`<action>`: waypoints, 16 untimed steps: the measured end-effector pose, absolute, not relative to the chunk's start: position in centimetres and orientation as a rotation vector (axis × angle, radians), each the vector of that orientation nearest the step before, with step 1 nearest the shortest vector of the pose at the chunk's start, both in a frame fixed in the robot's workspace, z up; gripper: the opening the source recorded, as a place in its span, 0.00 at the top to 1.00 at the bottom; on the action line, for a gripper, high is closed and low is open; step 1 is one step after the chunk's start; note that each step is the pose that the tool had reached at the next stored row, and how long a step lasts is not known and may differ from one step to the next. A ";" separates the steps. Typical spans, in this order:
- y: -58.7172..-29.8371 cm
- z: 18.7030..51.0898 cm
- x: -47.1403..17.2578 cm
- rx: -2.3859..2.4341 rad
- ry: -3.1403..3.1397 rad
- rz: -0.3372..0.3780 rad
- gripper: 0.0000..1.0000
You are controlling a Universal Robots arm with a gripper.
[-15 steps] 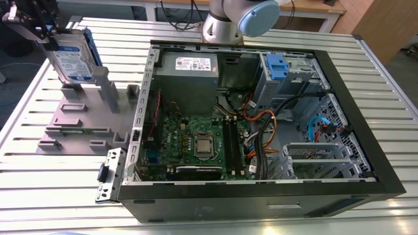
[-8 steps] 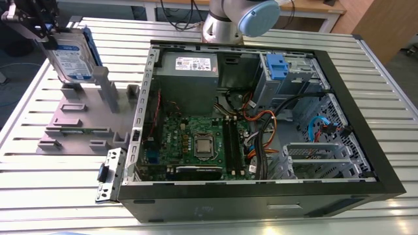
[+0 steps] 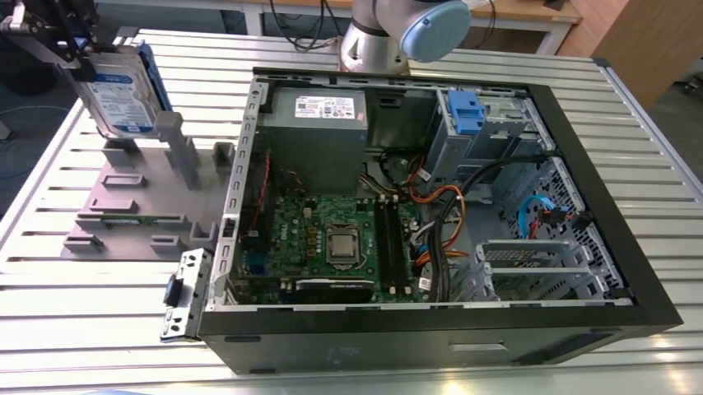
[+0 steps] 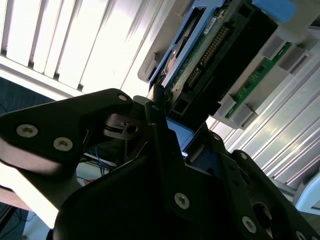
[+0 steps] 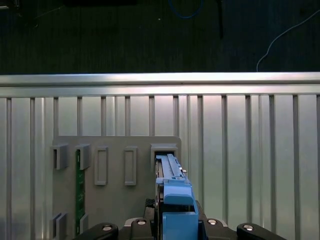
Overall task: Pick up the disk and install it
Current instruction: 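Pick up the disk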
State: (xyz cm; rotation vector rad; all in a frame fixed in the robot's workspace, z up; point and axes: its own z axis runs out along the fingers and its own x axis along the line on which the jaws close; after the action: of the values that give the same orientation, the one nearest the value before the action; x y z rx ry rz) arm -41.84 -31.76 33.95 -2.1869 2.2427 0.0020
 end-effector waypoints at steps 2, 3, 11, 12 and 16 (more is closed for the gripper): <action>-31.8 34.0 -41.8 -2.187 2.243 0.002 0.63; -31.8 34.0 -41.8 -2.187 2.243 0.002 0.63; -31.8 34.3 -41.8 -2.187 2.243 0.002 0.63; -31.8 34.3 -41.8 -2.187 2.243 0.002 0.63; -31.8 34.4 -41.8 -2.187 2.243 0.002 0.63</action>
State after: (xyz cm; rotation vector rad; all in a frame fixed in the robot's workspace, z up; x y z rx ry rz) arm -41.84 -31.76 34.43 -2.1869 2.2428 0.0020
